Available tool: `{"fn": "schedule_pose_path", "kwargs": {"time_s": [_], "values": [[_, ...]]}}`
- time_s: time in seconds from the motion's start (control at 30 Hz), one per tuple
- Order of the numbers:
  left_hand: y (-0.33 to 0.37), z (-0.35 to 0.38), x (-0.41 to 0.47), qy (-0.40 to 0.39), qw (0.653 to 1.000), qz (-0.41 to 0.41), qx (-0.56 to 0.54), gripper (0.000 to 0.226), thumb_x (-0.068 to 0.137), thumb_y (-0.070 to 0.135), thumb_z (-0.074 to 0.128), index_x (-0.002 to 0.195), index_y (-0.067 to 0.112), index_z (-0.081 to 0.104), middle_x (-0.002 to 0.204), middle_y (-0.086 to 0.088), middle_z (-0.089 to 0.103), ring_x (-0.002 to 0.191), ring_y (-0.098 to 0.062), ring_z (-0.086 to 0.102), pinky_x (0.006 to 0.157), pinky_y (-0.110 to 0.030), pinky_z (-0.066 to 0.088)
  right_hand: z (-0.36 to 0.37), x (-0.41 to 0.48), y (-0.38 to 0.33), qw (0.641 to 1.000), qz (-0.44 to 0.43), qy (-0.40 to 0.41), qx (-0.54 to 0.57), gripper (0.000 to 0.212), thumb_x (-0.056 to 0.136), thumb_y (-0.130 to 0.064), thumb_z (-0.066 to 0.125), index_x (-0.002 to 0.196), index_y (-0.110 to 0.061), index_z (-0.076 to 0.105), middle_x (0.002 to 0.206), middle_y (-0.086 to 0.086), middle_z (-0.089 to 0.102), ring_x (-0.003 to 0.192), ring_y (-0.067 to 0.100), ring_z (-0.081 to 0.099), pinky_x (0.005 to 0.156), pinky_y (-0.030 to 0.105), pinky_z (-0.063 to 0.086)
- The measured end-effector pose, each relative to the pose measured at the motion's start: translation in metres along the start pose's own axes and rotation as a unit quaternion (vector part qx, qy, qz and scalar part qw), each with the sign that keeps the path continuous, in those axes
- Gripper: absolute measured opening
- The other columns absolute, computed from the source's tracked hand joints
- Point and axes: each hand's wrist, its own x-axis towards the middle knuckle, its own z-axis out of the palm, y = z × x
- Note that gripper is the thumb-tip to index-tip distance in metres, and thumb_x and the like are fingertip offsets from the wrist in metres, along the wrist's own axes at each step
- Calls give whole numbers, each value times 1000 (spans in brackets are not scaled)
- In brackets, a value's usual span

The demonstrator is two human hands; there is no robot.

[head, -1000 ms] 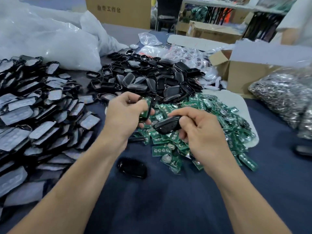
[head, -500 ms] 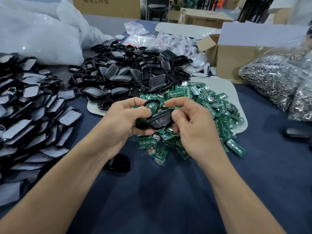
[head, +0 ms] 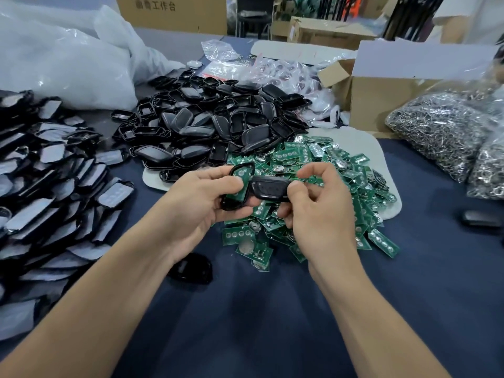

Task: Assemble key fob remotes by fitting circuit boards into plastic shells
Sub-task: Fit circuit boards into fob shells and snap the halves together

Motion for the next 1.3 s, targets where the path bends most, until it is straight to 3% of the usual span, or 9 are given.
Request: {"fn": "schedule_pose_path", "kwargs": {"time_s": [0.23, 0.4, 0.6, 0.7, 0.77, 0.9, 1.0, 1.1, 1.3], "values": [[-3, 2, 1, -9, 1000, 0, -15, 23, 97, -5, 54, 116, -16, 63, 98, -17, 76, 82, -19, 74, 64, -27, 61, 2, -4, -5, 997, 24, -1, 73, 28, 95, 4, 57, 80, -17, 65, 74, 3, 73, 49, 17, 67, 47, 29, 53], [-5, 1, 2, -24, 999, 4, -20, 37, 84, 9, 71, 116, -8, 68, 97, -12, 73, 80, -13, 72, 64, -24, 59, 3, -6, -7, 998, 14, 26, 62, 28, 95, 0, 59, 78, -21, 67, 75, 0, 74, 48, 19, 69, 57, 44, 60], [-8, -4, 6, -1, 1000, -4, -17, 37, 77, 4, 74, 114, 4, 70, 84, -8, 73, 62, -13, 67, 59, -22, 56, -1, -8, -11, 996, -46, 8, -71, 27, 89, -6, 66, 81, -31, 72, 89, -17, 76, 62, -1, 64, 59, 18, 51], [-8, -7, 9, 19, 1000, -4, 4, 26, 89, -5, 67, 114, 3, 70, 85, -10, 73, 59, -14, 64, 59, -23, 57, -9, -8, -18, 973, -133, -50, -180, 44, 81, 2, 68, 98, -37, 75, 132, -23, 65, 121, -2, 57, 105, 16, 41], [-8, -9, 9, 25, 1000, -5, 18, 26, 90, -6, 67, 113, 5, 72, 88, -9, 75, 64, -16, 66, 60, -23, 57, -12, -10, -22, 947, -192, -102, -238, 51, 75, 3, 72, 110, -34, 74, 140, -20, 60, 139, 1, 42, 116, 8, 22], [-8, -9, 8, 5, 999, -10, 43, 30, 90, -6, 68, 116, 8, 72, 90, -7, 76, 72, -14, 70, 60, -21, 56, -14, -12, -22, 941, -189, -136, -247, 51, 72, 4, 76, 104, -35, 69, 129, -20, 66, 129, 0, 52, 106, -1, 23], [-7, -8, 6, -1, 999, -7, 51, 28, 91, -4, 67, 115, 8, 73, 90, -5, 76, 73, -12, 69, 60, -21, 56, -13, -12, -19, 945, -167, -146, -240, 47, 76, 0, 73, 105, -37, 63, 106, -23, 71, 106, 3, 64, 96, 13, 45], [-4, -8, 5, -13, 999, -9, 40, 23, 96, 7, 64, 117, 2, 72, 93, -7, 74, 76, -11, 69, 63, -22, 58, -12, -11, -17, 951, -165, -154, -213, 47, 78, -3, 72, 107, -38, 65, 105, -28, 71, 105, -1, 66, 91, 13, 50], [3, -9, 5, -36, 994, -62, -84, 34, 106, 10, 42, 130, -6, 60, 103, -17, 74, 84, -19, 73, 67, -28, 62, -14, -2, -14, 985, -32, -167, 29, 42, 82, 8, 74, 102, -29, 75, 97, -10, 80, 94, 7, 75, 87, 22, 57]]}}
